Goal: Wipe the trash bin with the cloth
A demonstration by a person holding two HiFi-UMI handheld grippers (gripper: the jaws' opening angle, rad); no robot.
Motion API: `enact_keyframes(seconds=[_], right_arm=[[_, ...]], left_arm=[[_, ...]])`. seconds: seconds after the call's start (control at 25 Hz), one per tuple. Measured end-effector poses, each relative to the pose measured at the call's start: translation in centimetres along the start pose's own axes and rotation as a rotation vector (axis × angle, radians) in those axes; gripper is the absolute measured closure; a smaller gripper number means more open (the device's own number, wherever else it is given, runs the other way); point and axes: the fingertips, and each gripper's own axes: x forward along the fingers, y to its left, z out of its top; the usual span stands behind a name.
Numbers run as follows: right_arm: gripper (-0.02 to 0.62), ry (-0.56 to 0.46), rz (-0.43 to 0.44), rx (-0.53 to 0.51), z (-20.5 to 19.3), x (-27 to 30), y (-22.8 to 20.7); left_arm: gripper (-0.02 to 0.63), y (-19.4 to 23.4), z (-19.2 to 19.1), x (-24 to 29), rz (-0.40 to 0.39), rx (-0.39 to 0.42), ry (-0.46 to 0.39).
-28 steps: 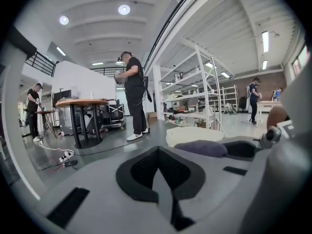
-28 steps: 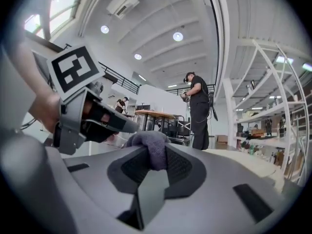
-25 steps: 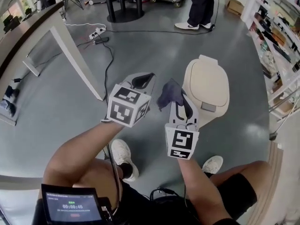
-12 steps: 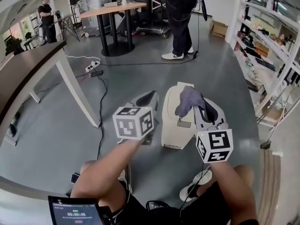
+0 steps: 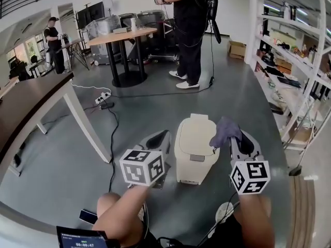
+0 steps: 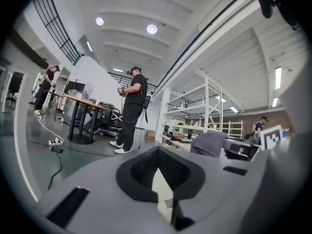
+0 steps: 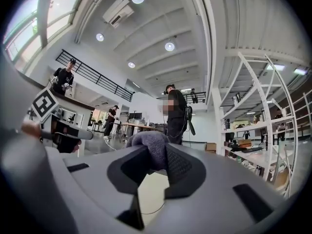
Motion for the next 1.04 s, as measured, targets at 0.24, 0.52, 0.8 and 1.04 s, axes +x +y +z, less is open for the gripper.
enact_keyframes(seconds=[0.24, 0.52, 0.8, 1.04], right_arm=[[0.529, 0.023, -0.015, -0.074, -0.5, -0.4, 1.2], [0.529, 0.027, -0.010, -0.043, -0.5, -1.8, 1.5], [0.529, 0.023, -0.050, -0.039, -0.9, -2.4, 1.2], [0.529, 0.002, -0.062, -0.043, -0.2, -2.4, 1.1]], left_arm=[[0.609, 0.0, 0.3, 0.0, 0.039, 0.065, -0.022], [0.609, -2.0, 0.1, 0.0, 0.022, 0.175, -0.032], [0.609, -2.0, -0.3, -0.8, 0.019, 0.193, -0.032], [0.609, -1.9, -0.4, -1.2, 0.020, 0.170, -0.023]])
